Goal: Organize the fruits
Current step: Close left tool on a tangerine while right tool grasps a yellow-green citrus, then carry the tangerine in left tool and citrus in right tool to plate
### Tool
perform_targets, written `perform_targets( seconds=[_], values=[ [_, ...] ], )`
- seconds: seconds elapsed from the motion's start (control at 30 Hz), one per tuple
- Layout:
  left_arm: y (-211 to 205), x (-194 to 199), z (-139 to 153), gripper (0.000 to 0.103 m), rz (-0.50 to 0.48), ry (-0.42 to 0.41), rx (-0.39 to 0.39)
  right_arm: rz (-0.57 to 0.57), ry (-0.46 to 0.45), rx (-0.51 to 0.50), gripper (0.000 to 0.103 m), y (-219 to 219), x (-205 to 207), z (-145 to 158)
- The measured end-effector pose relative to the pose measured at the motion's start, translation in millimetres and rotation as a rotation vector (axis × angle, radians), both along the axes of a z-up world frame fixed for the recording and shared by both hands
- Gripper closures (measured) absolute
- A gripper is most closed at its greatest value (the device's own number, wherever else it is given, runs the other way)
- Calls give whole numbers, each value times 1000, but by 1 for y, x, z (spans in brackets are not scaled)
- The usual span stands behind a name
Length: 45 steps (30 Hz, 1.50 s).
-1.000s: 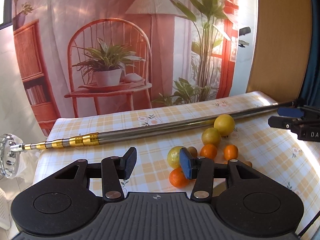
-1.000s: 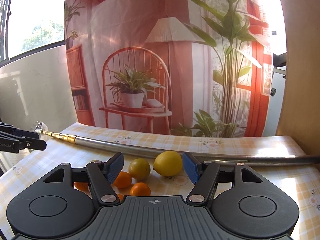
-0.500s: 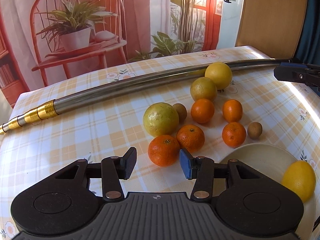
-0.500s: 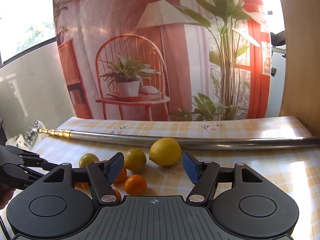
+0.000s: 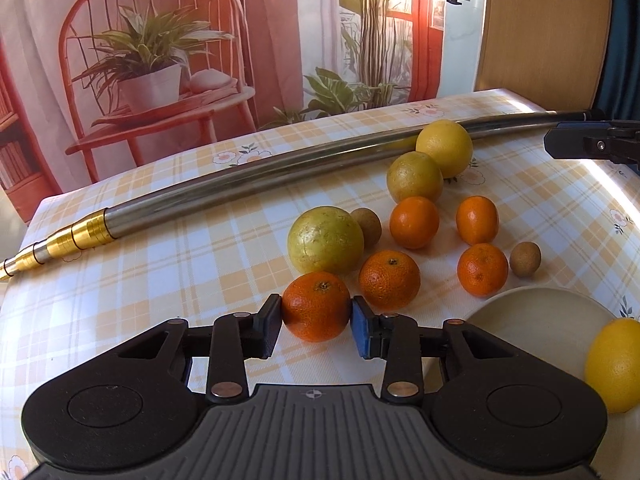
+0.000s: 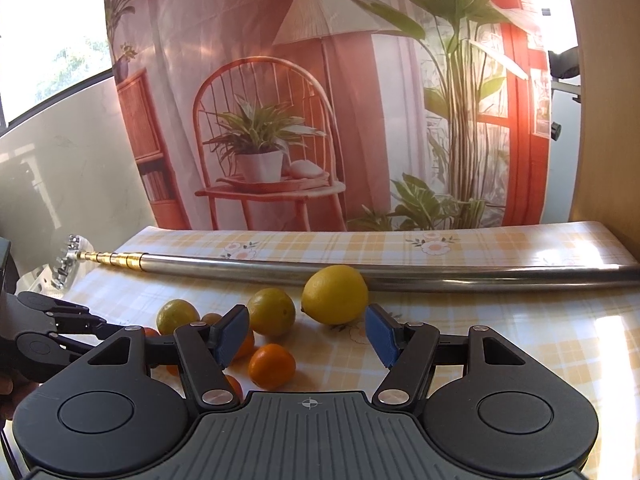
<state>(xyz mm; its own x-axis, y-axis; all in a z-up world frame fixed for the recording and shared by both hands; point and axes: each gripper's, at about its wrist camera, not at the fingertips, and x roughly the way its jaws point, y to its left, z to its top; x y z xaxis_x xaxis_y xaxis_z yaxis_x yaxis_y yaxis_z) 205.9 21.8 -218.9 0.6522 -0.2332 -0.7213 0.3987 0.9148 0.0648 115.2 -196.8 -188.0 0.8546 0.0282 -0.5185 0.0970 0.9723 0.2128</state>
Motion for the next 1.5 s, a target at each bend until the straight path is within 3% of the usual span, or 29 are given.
perform_targets(
  seconds=[0.27, 0.37, 0.57, 0.87, 1.27, 1.5],
  values=[
    [19, -23, 29, 64, 72, -73, -109, 85, 36, 7, 55, 6, 39, -10],
    [21, -36, 39, 64, 92, -102, -133, 96, 92, 38, 58, 11, 60, -20],
    [25, -44, 44, 64, 123, -126, -150, 124, 185, 61, 58, 26, 93, -36],
    [32, -44, 38, 64, 135, -113, -186, 62, 239, 186, 56, 12, 115, -51],
    [30, -47, 30, 64, 133, -96, -185, 22, 250, 245, 59, 6, 125, -64],
    [28, -54, 35, 64, 129, -94, -191, -11, 184, 276, 59, 0, 100, -53]
  ],
)
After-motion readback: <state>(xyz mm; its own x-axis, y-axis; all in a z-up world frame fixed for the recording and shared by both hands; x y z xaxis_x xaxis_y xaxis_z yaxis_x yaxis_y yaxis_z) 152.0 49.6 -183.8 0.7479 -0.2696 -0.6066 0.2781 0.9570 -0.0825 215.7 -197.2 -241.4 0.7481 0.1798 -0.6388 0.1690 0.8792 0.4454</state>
